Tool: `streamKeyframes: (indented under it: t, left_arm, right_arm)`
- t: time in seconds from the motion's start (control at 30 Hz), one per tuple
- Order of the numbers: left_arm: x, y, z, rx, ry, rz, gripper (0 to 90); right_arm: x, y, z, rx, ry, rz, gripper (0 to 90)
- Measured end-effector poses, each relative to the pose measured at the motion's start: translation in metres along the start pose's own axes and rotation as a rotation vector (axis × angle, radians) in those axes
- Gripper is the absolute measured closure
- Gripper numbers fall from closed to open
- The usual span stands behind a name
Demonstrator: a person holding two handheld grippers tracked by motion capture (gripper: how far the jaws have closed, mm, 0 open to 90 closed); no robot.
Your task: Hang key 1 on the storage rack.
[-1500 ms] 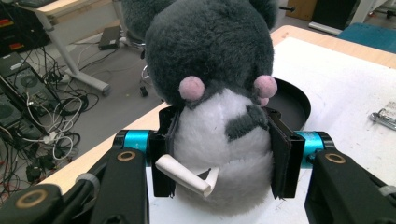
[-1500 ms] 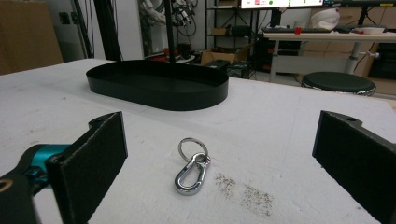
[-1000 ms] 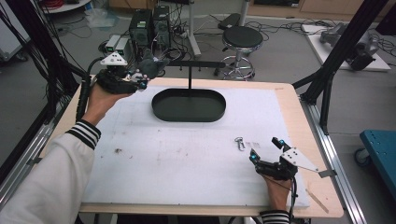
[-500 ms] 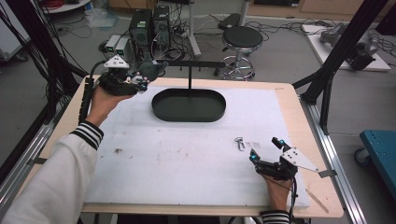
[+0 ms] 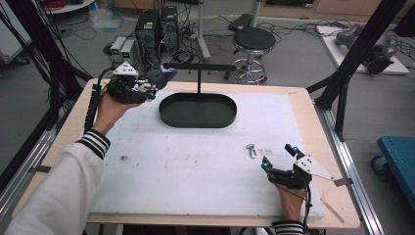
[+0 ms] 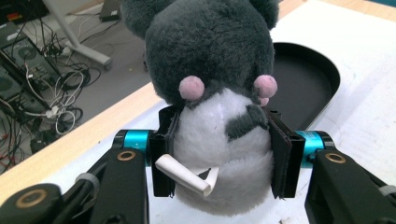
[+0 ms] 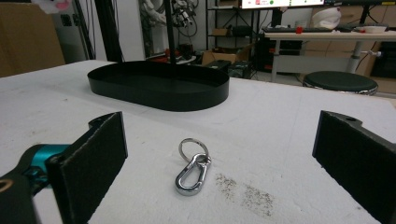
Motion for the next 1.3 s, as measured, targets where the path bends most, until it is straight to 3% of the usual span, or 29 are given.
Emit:
streamKeyframes:
  t: [0.3,0.73,0.93,1.3]
  left_arm:
    - [-0.005,-0.002,0.013,-0.016,0.015,-0.013,52.6]
    - [-0.009,-0.009,0.015,-0.007,0.026,-0.027,52.6]
    - [-0.012,-0.015,0.015,0.024,0.043,-0.040,52.6]
    - [-0.015,-0.026,0.019,0.021,0.055,-0.048,52.6]
  right_arm:
    - [0.000,0.000,0.000,0.000,-0.002,0.000,2.4]
    - [0.000,0.000,0.000,0.000,0.000,0.000,2.4]
    - [0.000,0.000,0.000,0.000,0.001,0.001,2.4]
    - [0.000,0.000,0.000,0.001,-0.004,0.002,2.4]
Point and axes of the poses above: each handheld gripper's, and its own axes: y roughly backward along the jaws, z roughly out of its underside, x roughly to its right, the point moved 2 cm from there along -y, roughly forward along the jaws, and after that the axes turned 7 degrees about -z, right-handed, at the moved point
